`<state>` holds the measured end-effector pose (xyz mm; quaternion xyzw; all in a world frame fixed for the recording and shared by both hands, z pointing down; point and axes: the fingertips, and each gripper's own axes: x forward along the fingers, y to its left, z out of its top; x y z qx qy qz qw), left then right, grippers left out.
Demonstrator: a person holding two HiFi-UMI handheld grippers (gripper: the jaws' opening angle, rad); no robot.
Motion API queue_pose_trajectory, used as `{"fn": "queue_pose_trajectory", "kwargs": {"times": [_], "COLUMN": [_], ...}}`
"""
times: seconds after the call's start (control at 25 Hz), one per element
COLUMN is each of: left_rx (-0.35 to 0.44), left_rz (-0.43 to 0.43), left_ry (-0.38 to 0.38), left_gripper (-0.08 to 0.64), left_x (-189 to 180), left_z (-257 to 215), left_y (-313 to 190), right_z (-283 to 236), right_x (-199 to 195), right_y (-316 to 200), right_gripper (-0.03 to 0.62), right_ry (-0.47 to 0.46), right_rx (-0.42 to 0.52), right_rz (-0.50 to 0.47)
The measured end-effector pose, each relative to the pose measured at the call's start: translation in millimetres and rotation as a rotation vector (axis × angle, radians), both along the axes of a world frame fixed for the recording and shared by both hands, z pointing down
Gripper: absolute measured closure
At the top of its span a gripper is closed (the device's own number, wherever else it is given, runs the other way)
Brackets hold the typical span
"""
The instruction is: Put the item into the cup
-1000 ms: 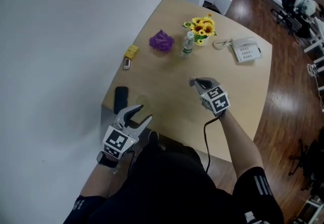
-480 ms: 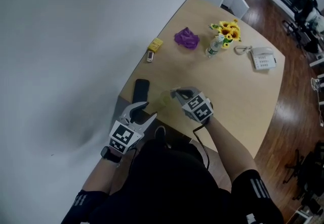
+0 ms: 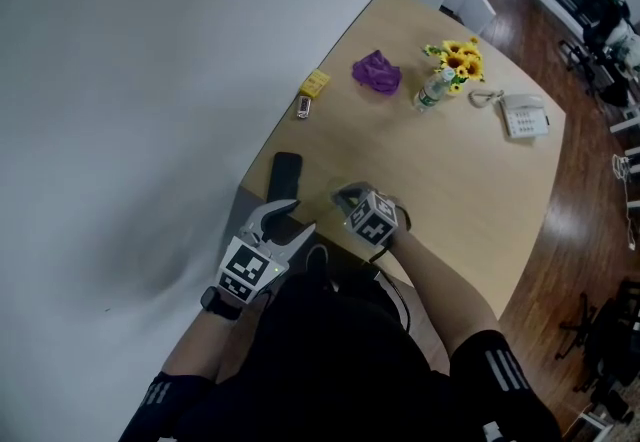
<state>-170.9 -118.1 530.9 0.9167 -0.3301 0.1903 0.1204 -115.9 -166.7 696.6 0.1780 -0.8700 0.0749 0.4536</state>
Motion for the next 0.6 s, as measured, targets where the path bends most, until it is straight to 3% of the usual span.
{"fn": "queue_pose_trajectory", "kwargs": {"times": [0.12,0.28,0.6], "left_rx": [-0.002,-0.001,0.002], "left_rz": [-0.003,-0.007,-0.002], "left_ry": [-0.001,0.003,0.015], "left_gripper": [0.385,0.385,0.385], "left_x": [-2.9,-3.4,3.0], "left_z": [1.2,-1.4,-0.9], "left_y": [1.1,1.4,0.7], "right_z": [3.5,-2.6,-12.1], "right_x": [-1.2,-0.8,-4.1], "right_y": [1.5,4.5,12.6], "right_gripper": [0.575,0.496,0.483], "right_ry": [0.006,-0.009,-0.005], "right_rx": [0.0,0.004,0.061], "right_rz": [-0.009,-0.016,-0.09]}}
